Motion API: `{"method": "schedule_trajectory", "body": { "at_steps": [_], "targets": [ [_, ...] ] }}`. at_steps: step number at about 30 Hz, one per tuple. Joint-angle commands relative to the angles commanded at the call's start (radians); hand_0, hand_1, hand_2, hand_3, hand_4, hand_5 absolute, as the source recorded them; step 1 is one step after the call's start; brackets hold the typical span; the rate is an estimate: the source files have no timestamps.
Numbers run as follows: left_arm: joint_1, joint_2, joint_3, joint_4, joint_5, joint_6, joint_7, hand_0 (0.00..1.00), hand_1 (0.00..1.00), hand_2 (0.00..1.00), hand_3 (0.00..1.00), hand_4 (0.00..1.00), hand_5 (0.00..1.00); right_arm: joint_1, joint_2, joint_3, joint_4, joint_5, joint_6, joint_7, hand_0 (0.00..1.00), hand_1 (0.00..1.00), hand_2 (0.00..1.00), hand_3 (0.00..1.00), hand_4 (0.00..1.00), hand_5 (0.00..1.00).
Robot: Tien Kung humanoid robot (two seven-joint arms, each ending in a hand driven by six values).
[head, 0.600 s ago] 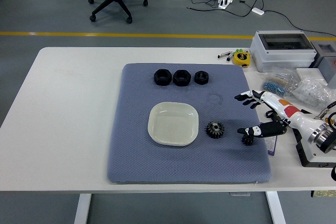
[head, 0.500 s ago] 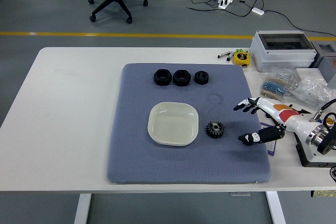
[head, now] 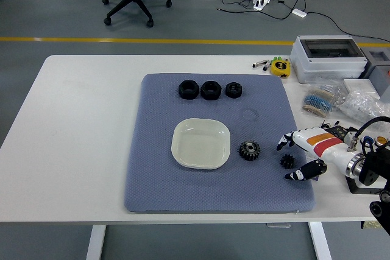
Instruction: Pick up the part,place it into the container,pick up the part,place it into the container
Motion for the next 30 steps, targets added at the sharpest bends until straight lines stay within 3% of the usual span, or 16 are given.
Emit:
{"method": "schedule_trajectory", "body": {
  "at_steps": [1,6,7,12,13,24,25,30],
  "targets": [
    [0.0,0.0,0.0,0.0,0.0,0.0,0.0,0.673,0.677,0.691,0.569,0.641,0.604,0.003,0.003,-0.001,-0.006,0.006,-0.003,-0.001,0.51,0.598,0.63,0.583,0.934,0.234],
    [-0.001,0.0,0.001,0.0,0.001,-0.001,0.0,0.673,0.677,0.691,0.569,0.641,0.604,0.013,0.014,-0.002,-0.031,0.03,-0.017,-0.009,0.51,0.598,0.63,0.583,0.934,0.234],
    [-0.001,0.0,0.0,0.0,0.001,-0.001,0.0,0.673,0.678,0.69,0.57,0.641,0.605,0.013,0.015,-0.002,-0.035,0.033,-0.019,-0.01,0.451,0.538,0.573,0.538,0.82,0.206],
    [0.001,-0.001,0.001,0.0,-0.001,0.001,0.0,0.673,0.678,0.69,0.57,0.641,0.605,0.012,0.017,-0.007,-0.054,0.038,-0.016,-0.013,0.451,0.538,0.573,0.538,0.82,0.206],
    [0.002,-0.001,0.001,0.0,-0.002,0.001,0.0,0.673,0.676,0.69,0.571,0.64,0.604,0.012,0.018,-0.006,-0.06,0.039,-0.015,-0.014,0.413,0.508,0.548,0.529,0.749,0.206],
    [0.009,0.001,-0.005,0.0,0.005,0.0,0.003,0.673,0.679,0.691,0.57,0.64,0.604,0.01,0.017,-0.013,-0.079,0.036,-0.01,-0.009,0.371,0.481,0.517,0.526,0.736,0.223],
    [0.01,0.001,-0.004,0.0,0.004,-0.001,0.003,0.673,0.677,0.691,0.569,0.641,0.605,0.009,0.016,-0.014,-0.078,0.038,-0.011,-0.007,0.182,0.364,0.428,0.493,0.847,0.125],
    [0.014,0.001,-0.004,0.0,0.003,0.0,0.003,0.673,0.677,0.691,0.569,0.641,0.605,0.007,0.018,-0.017,-0.073,0.046,-0.008,-0.006,0.182,0.364,0.428,0.493,0.847,0.125]
  ]
}}
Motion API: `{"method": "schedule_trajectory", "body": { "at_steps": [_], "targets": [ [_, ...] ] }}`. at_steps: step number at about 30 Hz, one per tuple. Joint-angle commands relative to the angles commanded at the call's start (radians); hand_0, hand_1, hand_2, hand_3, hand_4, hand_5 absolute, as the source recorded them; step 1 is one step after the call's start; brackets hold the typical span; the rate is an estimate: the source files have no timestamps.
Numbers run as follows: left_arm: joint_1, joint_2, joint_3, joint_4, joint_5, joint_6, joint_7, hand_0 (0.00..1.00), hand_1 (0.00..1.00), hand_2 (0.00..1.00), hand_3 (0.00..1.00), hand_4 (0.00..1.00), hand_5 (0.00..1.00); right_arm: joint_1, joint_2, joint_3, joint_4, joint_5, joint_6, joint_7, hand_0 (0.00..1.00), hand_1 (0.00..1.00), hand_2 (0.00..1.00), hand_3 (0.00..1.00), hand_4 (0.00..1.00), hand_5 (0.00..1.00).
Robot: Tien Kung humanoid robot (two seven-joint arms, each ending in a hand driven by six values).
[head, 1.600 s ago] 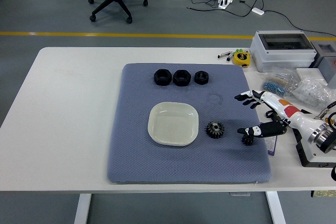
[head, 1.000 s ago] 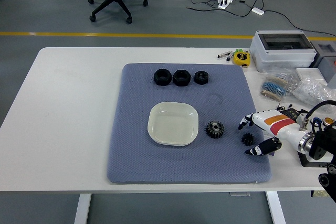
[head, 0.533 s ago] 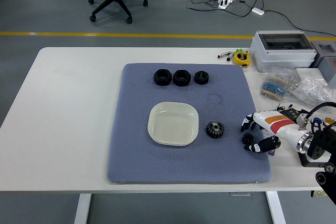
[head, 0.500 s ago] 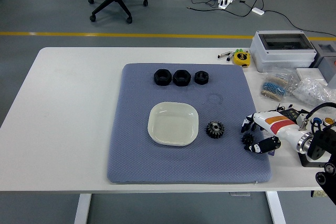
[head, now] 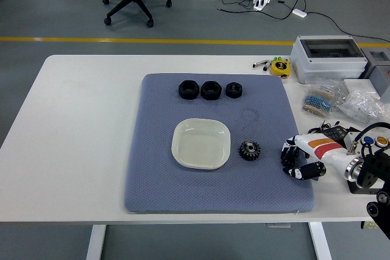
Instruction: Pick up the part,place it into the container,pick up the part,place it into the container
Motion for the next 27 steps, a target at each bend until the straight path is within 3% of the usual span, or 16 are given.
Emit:
{"method": "schedule_trajectory", "body": {
  "at_steps": [1,19,27],
  "targets": [
    [0.001,0.0,0.0,0.0,0.0,0.0,0.0,0.673,0.676,0.691,0.569,0.641,0.605,0.0,0.0,-0.001,0.003,0.002,0.001,0.0,0.064,0.236,0.353,0.458,0.858,0.11],
    [0.001,0.005,-0.005,0.0,0.003,0.002,0.001,0.673,0.677,0.691,0.569,0.64,0.604,0.028,0.019,-0.001,0.054,0.046,-0.033,-0.003,0.022,0.183,0.306,0.432,0.826,0.103],
    [0.002,0.006,-0.007,0.001,0.003,0.002,0.001,0.674,0.677,0.691,0.569,0.641,0.605,0.077,0.058,-0.015,0.077,0.08,-0.04,-0.005,0.02,0.181,0.302,0.427,0.832,0.1]
  ]
}}
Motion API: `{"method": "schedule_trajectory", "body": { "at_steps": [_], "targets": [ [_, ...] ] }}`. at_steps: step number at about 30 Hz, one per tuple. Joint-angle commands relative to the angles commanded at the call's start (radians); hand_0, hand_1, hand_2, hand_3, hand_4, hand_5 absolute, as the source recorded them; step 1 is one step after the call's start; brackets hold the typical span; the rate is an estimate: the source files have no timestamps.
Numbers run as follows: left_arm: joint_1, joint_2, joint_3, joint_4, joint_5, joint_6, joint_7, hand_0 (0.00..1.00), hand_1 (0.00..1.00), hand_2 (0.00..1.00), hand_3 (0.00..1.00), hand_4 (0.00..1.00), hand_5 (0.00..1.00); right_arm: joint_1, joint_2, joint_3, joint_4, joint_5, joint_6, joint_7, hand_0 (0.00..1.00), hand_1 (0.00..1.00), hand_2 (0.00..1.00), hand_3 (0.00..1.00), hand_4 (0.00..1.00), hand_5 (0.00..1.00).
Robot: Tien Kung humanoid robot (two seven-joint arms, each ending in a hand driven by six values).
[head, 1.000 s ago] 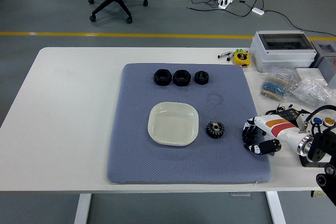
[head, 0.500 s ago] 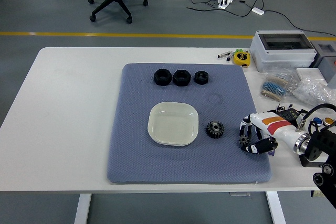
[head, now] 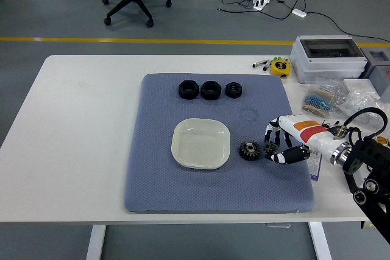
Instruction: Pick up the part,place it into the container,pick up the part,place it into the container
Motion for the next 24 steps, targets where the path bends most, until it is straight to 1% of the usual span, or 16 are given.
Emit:
{"method": "schedule_trajectory", "body": {
  "at_steps": [3,6,9,10,14,15,16,21,22,24],
  "targets": [
    [0.002,0.0,0.001,0.0,0.0,0.0,0.001,0.674,0.677,0.691,0.569,0.641,0.605,0.044,0.024,-0.019,-0.005,0.014,-0.003,0.0,0.02,0.181,0.302,0.427,0.832,0.1],
    [0.004,0.0,-0.002,-0.001,0.005,-0.001,0.003,0.673,0.676,0.692,0.569,0.641,0.604,0.112,0.055,-0.052,-0.024,0.016,0.005,-0.004,0.02,0.18,0.302,0.428,0.836,0.097],
    [0.005,0.001,-0.003,-0.002,0.006,-0.001,0.004,0.673,0.676,0.692,0.569,0.641,0.604,0.164,0.082,-0.077,-0.043,0.015,0.013,-0.008,0.02,0.18,0.302,0.428,0.836,0.097],
    [0.005,0.001,-0.003,-0.002,0.006,-0.001,0.005,0.674,0.676,0.692,0.569,0.641,0.604,0.182,0.092,-0.089,-0.054,0.015,0.017,-0.009,0.03,0.183,0.315,0.444,0.847,0.095],
    [0.006,0.002,-0.002,-0.003,0.005,-0.001,0.006,0.674,0.676,0.692,0.569,0.641,0.604,0.226,0.124,-0.126,-0.09,0.009,0.033,-0.011,0.03,0.183,0.315,0.444,0.847,0.095],
    [0.007,0.002,-0.002,-0.004,0.005,0.0,0.007,0.674,0.676,0.692,0.569,0.641,0.604,0.236,0.132,-0.137,-0.099,0.012,0.041,-0.014,0.03,0.183,0.315,0.444,0.847,0.095],
    [0.008,0.003,-0.003,-0.004,0.005,0.0,0.007,0.674,0.676,0.694,0.569,0.641,0.605,0.245,0.141,-0.15,-0.108,0.012,0.051,-0.017,0.042,0.202,0.352,0.465,0.838,0.117],
    [0.009,0.005,-0.006,-0.005,0.012,-0.001,0.01,0.674,0.676,0.694,0.569,0.641,0.605,0.282,0.181,-0.201,-0.14,-0.003,0.091,-0.019,0.042,0.202,0.352,0.465,0.838,0.117],
    [0.009,0.005,-0.006,-0.005,0.013,-0.001,0.011,0.674,0.676,0.695,0.569,0.642,0.604,0.287,0.187,-0.207,-0.146,-0.01,0.093,-0.019,0.082,0.283,0.465,0.555,0.849,0.314],
    [0.01,0.005,-0.01,-0.006,0.019,-0.001,0.013,0.674,0.676,0.695,0.569,0.642,0.604,0.295,0.202,-0.217,-0.162,-0.028,0.106,-0.023,0.082,0.283,0.465,0.555,0.849,0.314]
  ]
}}
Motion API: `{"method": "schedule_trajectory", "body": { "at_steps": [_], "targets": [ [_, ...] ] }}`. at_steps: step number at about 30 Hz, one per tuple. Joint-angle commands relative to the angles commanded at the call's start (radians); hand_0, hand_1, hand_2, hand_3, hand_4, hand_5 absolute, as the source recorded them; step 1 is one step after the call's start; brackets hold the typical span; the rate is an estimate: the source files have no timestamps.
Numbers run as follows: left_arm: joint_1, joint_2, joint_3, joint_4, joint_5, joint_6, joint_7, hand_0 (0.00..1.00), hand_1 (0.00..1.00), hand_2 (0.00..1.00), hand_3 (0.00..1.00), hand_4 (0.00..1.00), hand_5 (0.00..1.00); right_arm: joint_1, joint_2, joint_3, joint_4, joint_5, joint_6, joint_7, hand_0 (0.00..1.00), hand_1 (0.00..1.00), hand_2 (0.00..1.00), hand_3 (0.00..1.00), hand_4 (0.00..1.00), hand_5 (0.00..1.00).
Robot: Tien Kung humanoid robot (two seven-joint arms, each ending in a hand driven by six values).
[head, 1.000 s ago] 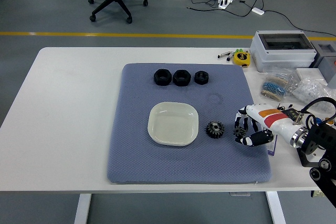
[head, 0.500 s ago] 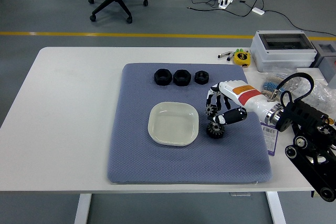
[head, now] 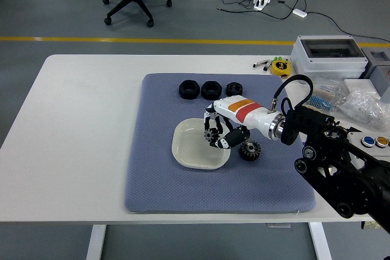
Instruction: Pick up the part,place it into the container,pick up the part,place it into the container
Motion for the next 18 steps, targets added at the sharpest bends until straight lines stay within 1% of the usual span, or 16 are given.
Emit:
{"method": "schedule_trajectory", "body": {
  "at_steps": [3,4,9,10,12,15,16,18],
  "targets": [
    [0.0,0.001,-0.001,-0.001,0.003,-0.001,0.001,0.674,0.676,0.695,0.569,0.642,0.604,0.009,0.018,-0.007,-0.024,-0.016,0.003,-0.008,0.082,0.283,0.465,0.555,0.849,0.314],
    [0.0,0.002,-0.002,-0.001,0.004,-0.001,0.002,0.674,0.676,0.696,0.569,0.641,0.602,0.011,0.022,-0.009,-0.032,-0.018,-0.002,-0.006,0.157,0.325,0.733,0.946,0.998,0.447],
    [0.004,0.003,-0.01,-0.001,0.014,-0.001,0.004,0.674,0.676,0.696,0.569,0.641,0.602,0.015,0.035,-0.018,-0.061,0.002,-0.028,0.004,0.157,0.325,0.733,0.946,0.998,0.447],
    [0.004,0.003,-0.011,-0.001,0.015,-0.001,0.005,0.674,0.677,0.696,0.57,0.641,0.602,0.013,0.034,-0.017,-0.062,0.004,-0.038,0.005,0.169,0.335,0.785,0.998,0.998,0.465],
    [0.005,0.003,-0.01,-0.001,0.016,-0.001,0.005,0.674,0.677,0.696,0.57,0.641,0.602,0.01,0.033,-0.014,-0.06,0.008,-0.049,0.007,0.169,0.335,0.785,0.998,0.998,0.465],
    [0.007,0.001,-0.015,-0.001,0.019,-0.001,0.007,0.674,0.677,0.696,0.57,0.641,0.602,0.0,0.019,0.013,-0.04,0.008,-0.064,0.013,0.169,0.335,0.785,0.998,0.998,0.465],
    [0.007,0.002,-0.014,-0.001,0.019,-0.001,0.007,0.674,0.677,0.695,0.569,0.64,0.6,-0.002,0.013,0.021,-0.035,0.005,-0.064,0.015,0.174,0.336,0.772,0.959,0.998,0.464],
    [0.008,0.002,-0.014,-0.001,0.019,-0.002,0.007,0.674,0.677,0.695,0.569,0.64,0.6,-0.007,-0.002,0.044,-0.024,-0.008,-0.054,0.015,0.174,0.336,0.772,0.959,0.998,0.464]
  ]
}}
